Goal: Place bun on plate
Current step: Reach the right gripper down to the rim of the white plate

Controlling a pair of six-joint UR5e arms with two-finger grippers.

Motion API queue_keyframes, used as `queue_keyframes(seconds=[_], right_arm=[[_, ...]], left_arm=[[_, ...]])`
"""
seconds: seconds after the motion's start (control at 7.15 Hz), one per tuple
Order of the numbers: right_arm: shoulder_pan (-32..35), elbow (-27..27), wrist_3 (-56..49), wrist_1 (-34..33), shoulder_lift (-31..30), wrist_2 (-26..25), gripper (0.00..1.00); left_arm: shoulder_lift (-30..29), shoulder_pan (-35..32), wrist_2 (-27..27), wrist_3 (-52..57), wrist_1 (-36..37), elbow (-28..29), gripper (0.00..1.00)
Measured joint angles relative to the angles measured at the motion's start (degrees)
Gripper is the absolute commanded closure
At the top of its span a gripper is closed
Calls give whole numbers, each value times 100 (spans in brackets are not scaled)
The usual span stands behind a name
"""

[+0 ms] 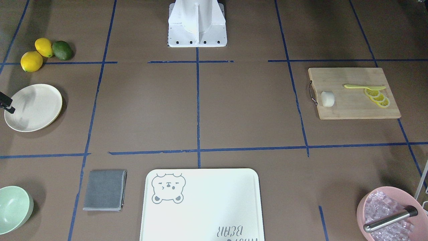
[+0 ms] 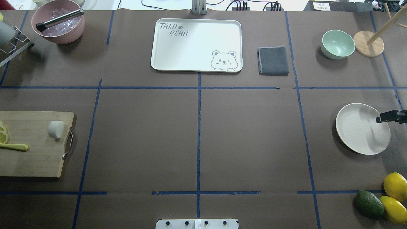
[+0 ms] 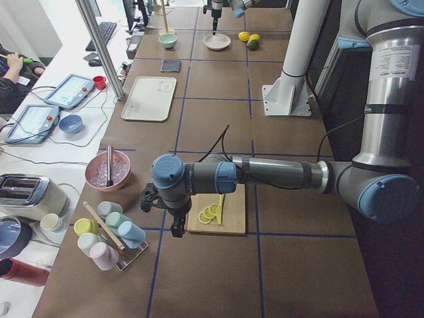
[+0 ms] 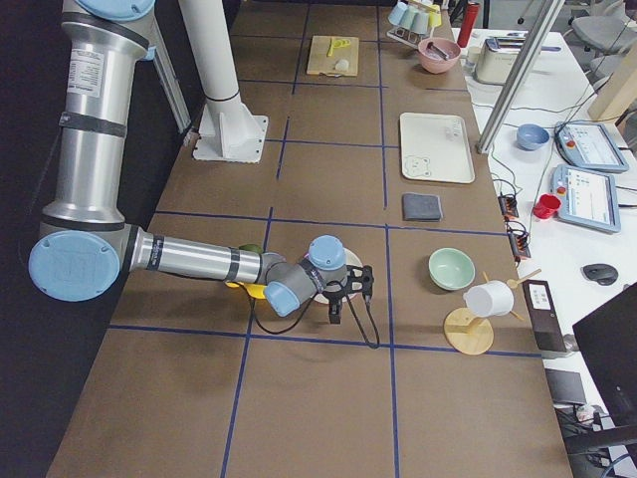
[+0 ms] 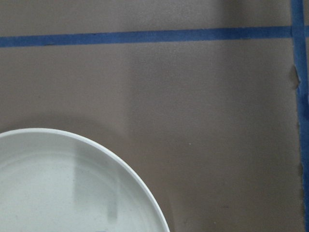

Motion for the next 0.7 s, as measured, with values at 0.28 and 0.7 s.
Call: queue_keyframes(seconds=[0.28, 0.7], right_arm=[[-47, -25, 58, 46, 25, 51, 26], [-46, -14, 46, 49, -3, 78, 61]], left_arm=[[0, 0, 0, 0, 0, -28, 0], [-4, 0, 0, 0, 0, -37, 0]])
